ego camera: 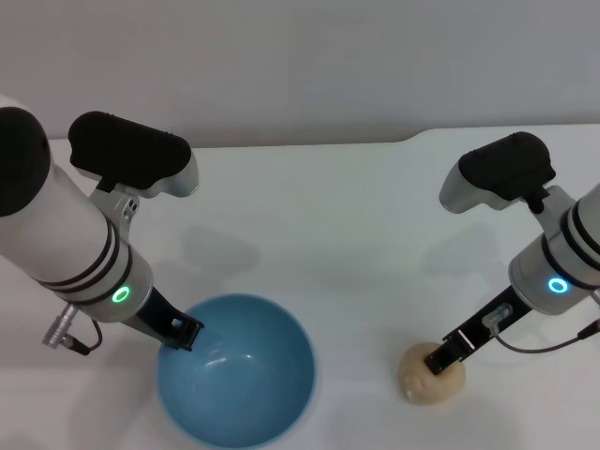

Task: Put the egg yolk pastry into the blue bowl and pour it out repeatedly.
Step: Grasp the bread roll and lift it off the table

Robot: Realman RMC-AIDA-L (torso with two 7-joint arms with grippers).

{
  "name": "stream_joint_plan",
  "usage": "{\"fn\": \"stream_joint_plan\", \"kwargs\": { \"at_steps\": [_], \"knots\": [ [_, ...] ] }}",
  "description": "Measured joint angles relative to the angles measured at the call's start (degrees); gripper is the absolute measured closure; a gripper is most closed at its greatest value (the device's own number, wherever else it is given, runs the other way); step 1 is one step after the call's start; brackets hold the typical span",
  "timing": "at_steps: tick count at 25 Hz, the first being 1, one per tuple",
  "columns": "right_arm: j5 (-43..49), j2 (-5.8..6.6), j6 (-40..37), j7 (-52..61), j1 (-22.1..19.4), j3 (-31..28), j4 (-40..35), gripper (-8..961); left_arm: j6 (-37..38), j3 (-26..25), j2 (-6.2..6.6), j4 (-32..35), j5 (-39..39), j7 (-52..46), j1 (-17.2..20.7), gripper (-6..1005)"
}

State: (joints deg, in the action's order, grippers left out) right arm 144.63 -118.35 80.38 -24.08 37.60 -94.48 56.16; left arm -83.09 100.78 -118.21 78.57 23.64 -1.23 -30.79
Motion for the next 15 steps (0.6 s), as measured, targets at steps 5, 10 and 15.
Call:
{"fn": "stream_joint_plan", "kwargs": {
  "at_steps": [5,10,15],
  "knots": [
    [-0.9,-0.08,-1.05,-0.41,-0.34,0.0,-0.2,523,0.0,0.12,0.0,0.0,0.0,0.0,0.0,1000],
    [-2.95,-0.19,-2.01,-1.03,-0.5,0.0,-1.43,630,0.01,0.53,0.0,0.0,0.0,0.0,0.03,999],
    [-3.13,-0.31,-2.1,-0.98,-0.61,0.71,-1.66,755,0.03,0.53,0.0,0.0,0.0,0.0,0.04,1000]
  ]
}}
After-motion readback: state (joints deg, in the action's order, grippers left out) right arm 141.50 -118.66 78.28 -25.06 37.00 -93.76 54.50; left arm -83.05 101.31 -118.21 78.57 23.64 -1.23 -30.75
